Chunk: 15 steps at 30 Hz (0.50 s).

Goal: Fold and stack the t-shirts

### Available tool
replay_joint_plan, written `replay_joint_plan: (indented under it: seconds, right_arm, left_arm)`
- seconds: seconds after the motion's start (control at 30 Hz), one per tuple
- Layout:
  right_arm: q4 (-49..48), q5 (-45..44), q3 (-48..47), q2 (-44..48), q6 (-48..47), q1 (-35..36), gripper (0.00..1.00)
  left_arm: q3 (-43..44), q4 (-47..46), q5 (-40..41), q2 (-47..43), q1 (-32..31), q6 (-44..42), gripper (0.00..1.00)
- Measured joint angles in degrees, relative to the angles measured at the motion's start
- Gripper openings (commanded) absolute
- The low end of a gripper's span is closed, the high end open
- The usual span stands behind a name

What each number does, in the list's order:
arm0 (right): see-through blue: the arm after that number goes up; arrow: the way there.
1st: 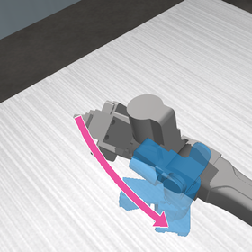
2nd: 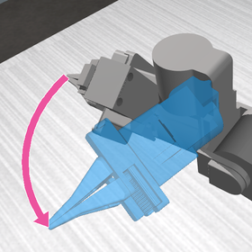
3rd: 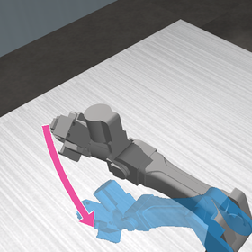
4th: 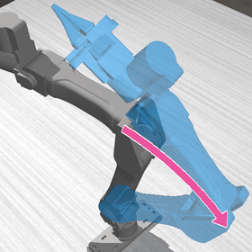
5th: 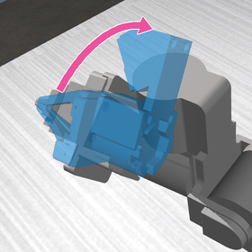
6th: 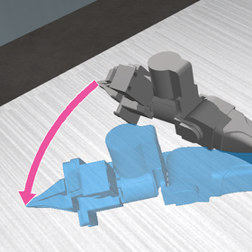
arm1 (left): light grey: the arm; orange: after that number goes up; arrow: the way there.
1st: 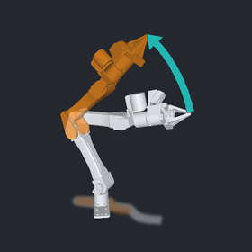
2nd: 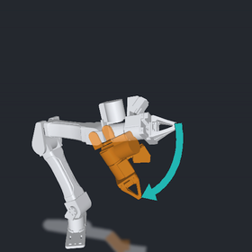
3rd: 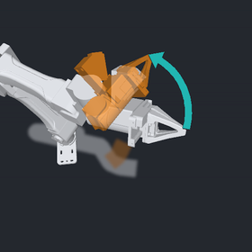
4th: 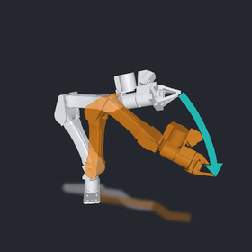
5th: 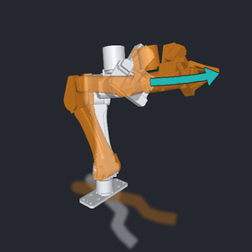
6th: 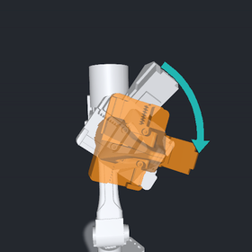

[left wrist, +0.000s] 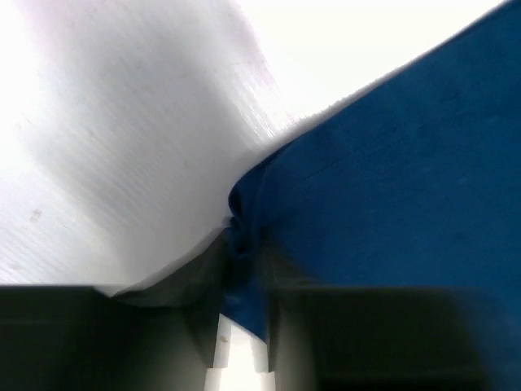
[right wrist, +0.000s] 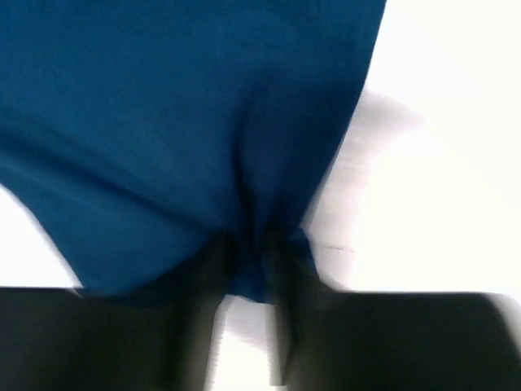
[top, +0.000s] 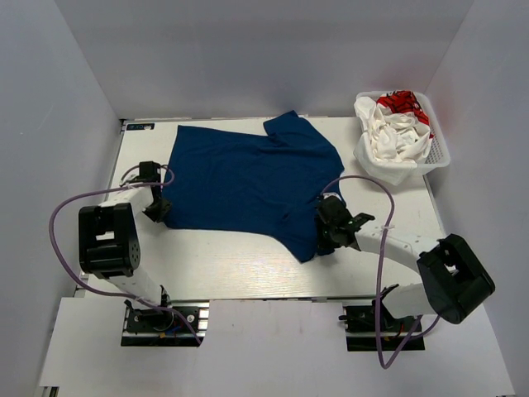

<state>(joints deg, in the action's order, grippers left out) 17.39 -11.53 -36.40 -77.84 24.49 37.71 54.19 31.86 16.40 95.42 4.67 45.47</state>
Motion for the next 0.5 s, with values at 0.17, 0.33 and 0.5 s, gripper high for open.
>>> replay_joint_plan:
  seconds: [0.17,0.33,0.5]
  right_arm:
    - [1.0,4.3,2.4,3.1,4.7,0.0,0.00]
    - [9.7,8.5,5.1,10.9,8.0,0.8,0.00]
    - [17.0,12.8,4.4,16.7,9.7,1.6,0.00]
  left_arm:
    - [-2.8,-0.5,-1.1,-2.8,0.2,0.9,0.00]
    - [-7.6,2.5,-3.0,-8.2,-0.4,3.0,0.00]
    - [-12.0,6.8,-6.2,-14.6,-0.7,4.5,0.00]
